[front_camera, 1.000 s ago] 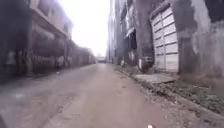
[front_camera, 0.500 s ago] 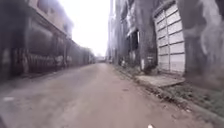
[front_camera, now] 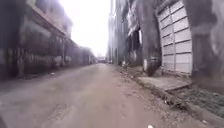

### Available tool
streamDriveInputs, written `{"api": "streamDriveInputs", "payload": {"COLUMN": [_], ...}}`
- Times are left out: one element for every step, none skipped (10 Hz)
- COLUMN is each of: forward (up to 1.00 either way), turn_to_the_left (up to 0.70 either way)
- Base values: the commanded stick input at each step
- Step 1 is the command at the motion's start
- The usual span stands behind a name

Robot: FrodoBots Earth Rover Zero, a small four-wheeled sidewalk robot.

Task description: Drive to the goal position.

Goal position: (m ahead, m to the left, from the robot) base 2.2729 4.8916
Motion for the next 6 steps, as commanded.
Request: {"api": "streamDriveInputs", "payload": {"forward": [0.50, 0.50, 0.50, 0.50, 0.50, 0.50], "turn_to_the_left": [0.00, 0.00, 0.00, 0.00, 0.00, 0.00]}}
